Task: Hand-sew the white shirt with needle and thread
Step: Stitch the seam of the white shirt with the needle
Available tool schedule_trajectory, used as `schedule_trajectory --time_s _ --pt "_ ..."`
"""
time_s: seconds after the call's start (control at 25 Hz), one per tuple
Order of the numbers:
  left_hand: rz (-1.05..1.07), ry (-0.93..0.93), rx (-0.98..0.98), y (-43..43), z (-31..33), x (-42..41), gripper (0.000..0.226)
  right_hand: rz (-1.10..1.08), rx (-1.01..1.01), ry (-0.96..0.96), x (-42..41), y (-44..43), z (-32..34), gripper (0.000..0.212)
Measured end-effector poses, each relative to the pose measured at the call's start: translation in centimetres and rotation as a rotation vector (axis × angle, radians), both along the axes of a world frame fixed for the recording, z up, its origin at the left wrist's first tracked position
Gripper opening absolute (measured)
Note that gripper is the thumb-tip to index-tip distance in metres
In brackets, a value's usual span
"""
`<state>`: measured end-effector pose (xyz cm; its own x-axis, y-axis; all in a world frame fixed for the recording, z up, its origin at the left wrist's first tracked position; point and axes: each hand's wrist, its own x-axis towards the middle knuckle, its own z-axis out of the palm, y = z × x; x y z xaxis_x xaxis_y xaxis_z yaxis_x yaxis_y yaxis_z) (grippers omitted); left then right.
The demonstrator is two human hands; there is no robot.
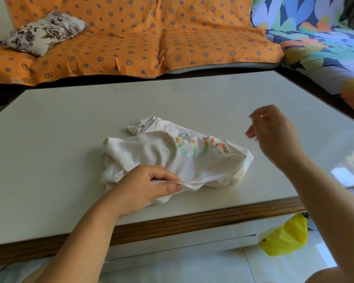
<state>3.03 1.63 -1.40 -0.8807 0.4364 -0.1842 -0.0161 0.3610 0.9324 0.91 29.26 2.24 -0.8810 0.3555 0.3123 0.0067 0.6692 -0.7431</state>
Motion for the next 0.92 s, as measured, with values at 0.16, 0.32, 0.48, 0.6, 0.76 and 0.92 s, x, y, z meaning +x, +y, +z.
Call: schedule_trajectory --time_s 0.16,0.32,0.48,0.6,0.76,0.92 --pt "0.055 -0.023 0.048 0.6 0.4 0.3 0.019 0.359 -0.245 -0.182 3.6 -5.5 1.1 0.012" --pt "0.078 -0.011 0.076 0.4 0.1 0.2 0.02 0.505 -0.26 -0.314 5.7 -7.7 0.7 0.016" --pt "0.106 0.035 0.062 0.1 0.2 0.3 0.021 0.454 -0.265 -0.29 5.4 -7.5 0.8 0.017" --pt "0.164 0.126 0.008 0.2 0.0 0.2 0.022 0.395 -0.219 -0.252 5.4 -7.1 1.1 0.016" --pt "0.221 0.191 0.004 0.6 0.5 0.6 0.019 0.344 -0.193 -0.224 5.5 -6.7 1.3 0.016" --pt "0.19 0.207 -0.003 0.3 0.8 0.9 0.019 0.38 -0.182 -0.226 5.7 -6.5 0.7 0.018"
